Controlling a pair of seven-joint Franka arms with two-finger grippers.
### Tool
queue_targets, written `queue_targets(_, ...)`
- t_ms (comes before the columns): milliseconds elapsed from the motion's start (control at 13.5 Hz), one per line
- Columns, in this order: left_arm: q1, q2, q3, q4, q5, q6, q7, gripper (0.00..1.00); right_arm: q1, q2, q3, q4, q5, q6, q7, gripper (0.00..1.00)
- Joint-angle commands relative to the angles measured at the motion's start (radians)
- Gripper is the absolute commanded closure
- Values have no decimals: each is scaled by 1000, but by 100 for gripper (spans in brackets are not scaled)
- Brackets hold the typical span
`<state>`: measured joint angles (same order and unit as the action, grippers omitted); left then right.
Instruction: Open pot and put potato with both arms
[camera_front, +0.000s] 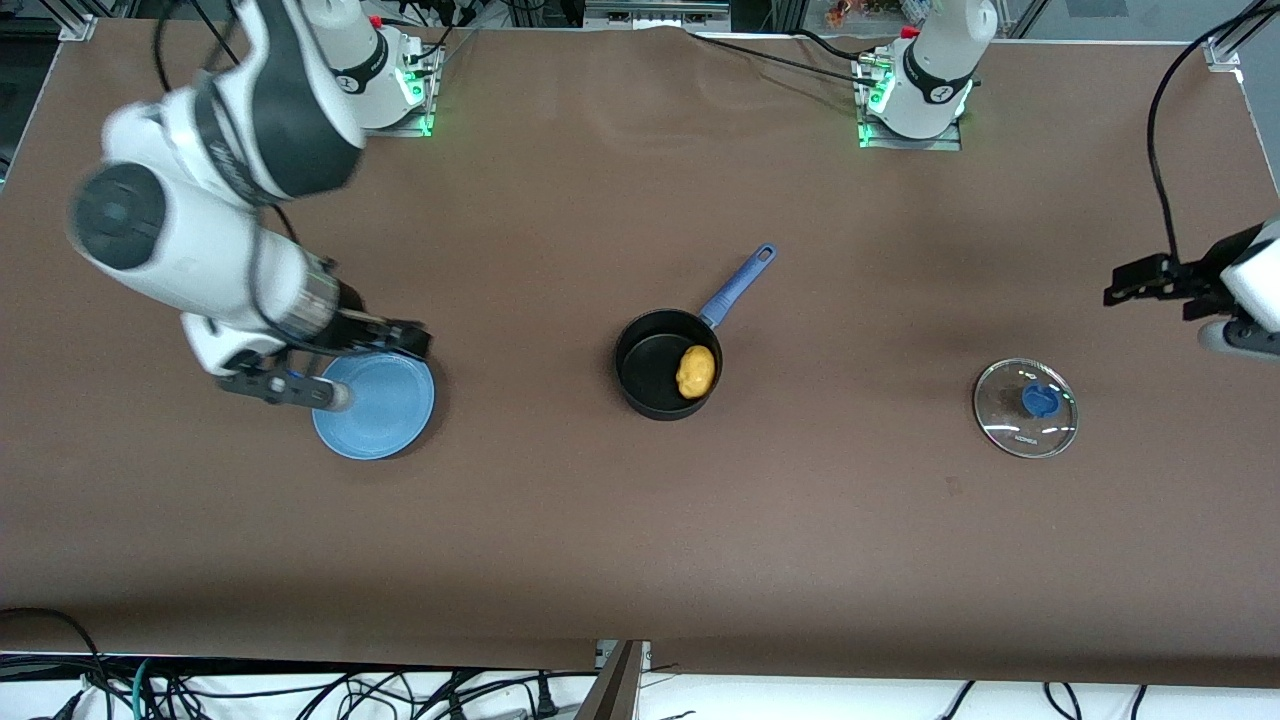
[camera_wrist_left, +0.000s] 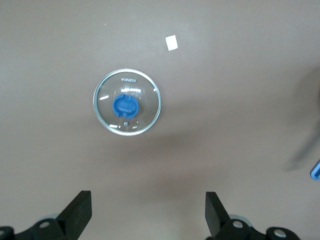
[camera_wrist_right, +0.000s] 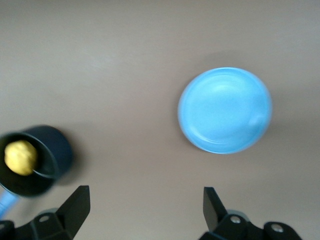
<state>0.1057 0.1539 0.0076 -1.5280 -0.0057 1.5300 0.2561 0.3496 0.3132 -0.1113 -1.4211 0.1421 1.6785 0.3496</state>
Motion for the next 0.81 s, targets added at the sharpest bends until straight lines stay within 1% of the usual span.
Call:
queue_targets(0, -26, -36, 2, 37, 29, -63, -72, 0, 5, -199, -88, -204, -5, -26, -159, 0)
queue_targets(148, -52, -39, -3, 40, 21, -94, -177, 0, 5, -281, -129, -266, -22, -40, -213, 0)
queue_targets(222, -52, -33, -11, 45, 16, -94, -176, 0, 5, -301, -140, -274, -36, -52, -231, 0)
queue_targets(296, -48, -21, -14, 51, 12, -90, -170, 0, 0, -307, -142, -266, -50, -77, -236, 0)
queue_targets(370, -49, -11, -26, 63, -3, -93, -178, 0, -26, -310, -130, -263, -65, -83, -239, 0)
queue_targets(444, -52, -7, -43, 89, 6, -94, -184, 0, -96, -310, -66, -262, -70, -92, -244, 0)
queue_targets(519, -52, -1, -44, 104, 0, -96, -186, 0, -192, -312, 43, -259, -81, -92, -260, 0)
queue_targets(593, -52, 3, -44, 108, 3, -100, -186, 0, -227, -319, 86, -245, -107, -95, -270, 0)
queue_targets(741, -52, 6, -44, 109, 6, -102, -195, 0, -225, -304, 93, -207, -127, -95, -287, 0)
